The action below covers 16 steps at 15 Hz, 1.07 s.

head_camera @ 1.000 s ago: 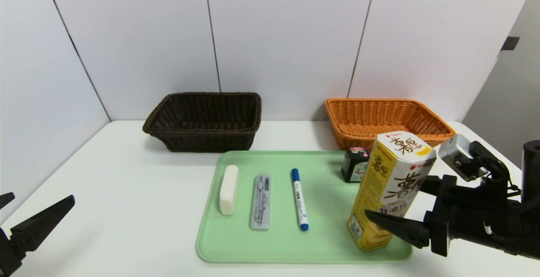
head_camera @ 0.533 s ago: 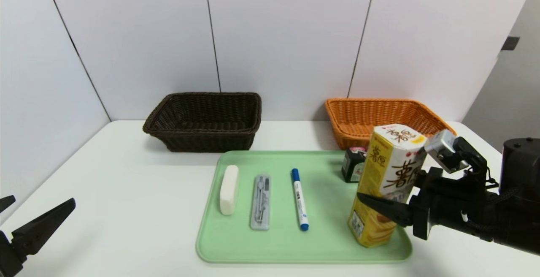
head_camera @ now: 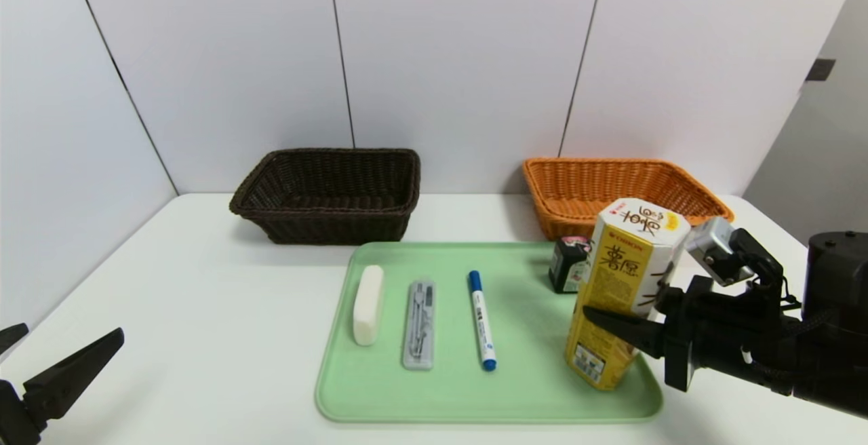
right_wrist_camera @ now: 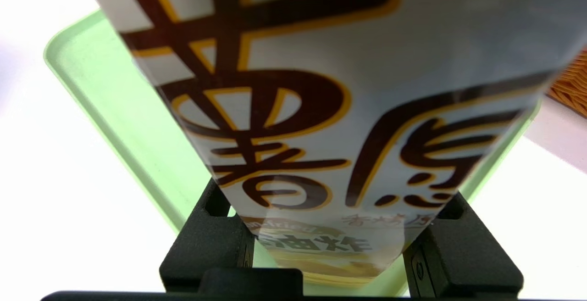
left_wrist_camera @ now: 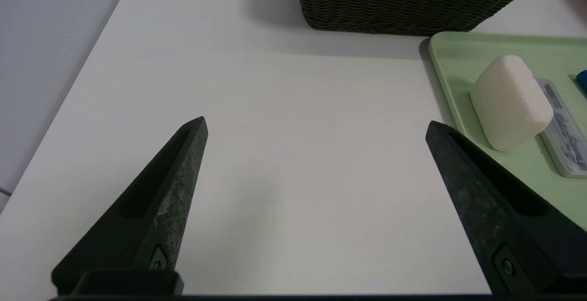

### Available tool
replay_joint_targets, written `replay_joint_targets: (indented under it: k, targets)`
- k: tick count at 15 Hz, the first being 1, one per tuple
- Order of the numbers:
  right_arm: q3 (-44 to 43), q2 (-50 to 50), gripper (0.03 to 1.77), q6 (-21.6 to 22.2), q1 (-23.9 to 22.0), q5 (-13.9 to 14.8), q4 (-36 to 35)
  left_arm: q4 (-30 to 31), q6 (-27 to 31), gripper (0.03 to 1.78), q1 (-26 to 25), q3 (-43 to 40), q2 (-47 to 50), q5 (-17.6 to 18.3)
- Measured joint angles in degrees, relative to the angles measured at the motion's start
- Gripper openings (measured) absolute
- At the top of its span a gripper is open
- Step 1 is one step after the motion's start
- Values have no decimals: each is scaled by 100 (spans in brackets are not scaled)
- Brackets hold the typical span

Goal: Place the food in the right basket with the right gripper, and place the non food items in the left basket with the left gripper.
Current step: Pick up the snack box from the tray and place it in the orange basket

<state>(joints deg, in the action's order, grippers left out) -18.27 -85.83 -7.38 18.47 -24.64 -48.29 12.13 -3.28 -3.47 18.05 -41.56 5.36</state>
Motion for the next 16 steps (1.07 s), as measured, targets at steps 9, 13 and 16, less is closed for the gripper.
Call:
replay_joint_targets:
  k: [9,13,16]
  targets:
    - [-2130,1359,84,424,-251,127,1668,29,-35,169,-2,-39,90,-33]
    - [-3235,1169,84,547,-1470,163,2291,62,-55,169,-2,77,74,-49]
    - [-3640,681,84,527,-1899,177,2306,60,-57,169,0,305,72,-57]
